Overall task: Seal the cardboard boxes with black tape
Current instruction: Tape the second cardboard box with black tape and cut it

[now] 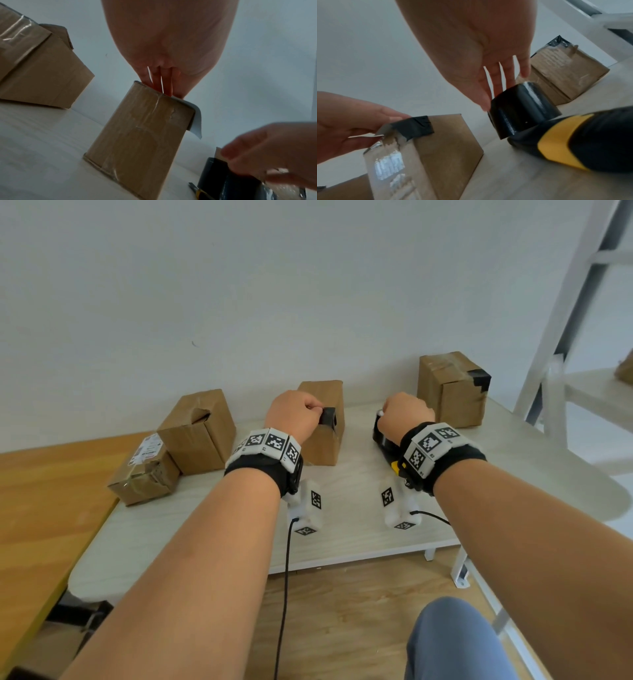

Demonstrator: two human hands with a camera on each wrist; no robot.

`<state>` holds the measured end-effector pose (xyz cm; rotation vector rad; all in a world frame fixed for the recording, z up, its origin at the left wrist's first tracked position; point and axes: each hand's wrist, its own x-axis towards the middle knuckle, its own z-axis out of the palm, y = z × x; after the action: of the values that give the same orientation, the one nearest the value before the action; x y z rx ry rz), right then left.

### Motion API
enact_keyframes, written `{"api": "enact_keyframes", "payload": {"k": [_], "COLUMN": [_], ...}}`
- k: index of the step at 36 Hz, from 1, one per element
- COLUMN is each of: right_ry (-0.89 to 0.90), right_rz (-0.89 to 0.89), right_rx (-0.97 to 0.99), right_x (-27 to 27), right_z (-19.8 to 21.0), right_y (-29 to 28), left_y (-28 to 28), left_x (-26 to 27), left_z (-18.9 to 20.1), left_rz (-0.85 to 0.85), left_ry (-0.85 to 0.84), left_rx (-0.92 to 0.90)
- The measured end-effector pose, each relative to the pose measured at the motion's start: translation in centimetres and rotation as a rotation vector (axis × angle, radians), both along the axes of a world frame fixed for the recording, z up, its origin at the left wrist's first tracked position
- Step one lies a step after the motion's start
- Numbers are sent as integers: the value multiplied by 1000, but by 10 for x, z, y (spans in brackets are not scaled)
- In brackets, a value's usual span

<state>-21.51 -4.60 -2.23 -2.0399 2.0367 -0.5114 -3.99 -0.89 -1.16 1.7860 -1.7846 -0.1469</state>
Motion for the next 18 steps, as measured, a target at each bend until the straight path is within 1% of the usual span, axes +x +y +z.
{"api": "enact_keyframes", "payload": {"k": [2,6,8,13,18], "right_ry": [-76,-242,-293,-346,-382], "right_rz": [47,173,201,234,295], "right_rx": [-39,-34,-30,14,101], "right_x": [3,13,18,28,36], "right_z": [4,11,11,7,3], "right_y": [1,7,9,17,21], "left_y": [0,2,2,-4,-7], "left_x": [-1,-4,-5,-5,-2], "left_z": [0,0,-1,-3,0], "left_rz": [7,8,9,26,-8], "left_ry": [-24,-72,-108,-245,-251], "left_rx": [3,16,27,75,93]}}
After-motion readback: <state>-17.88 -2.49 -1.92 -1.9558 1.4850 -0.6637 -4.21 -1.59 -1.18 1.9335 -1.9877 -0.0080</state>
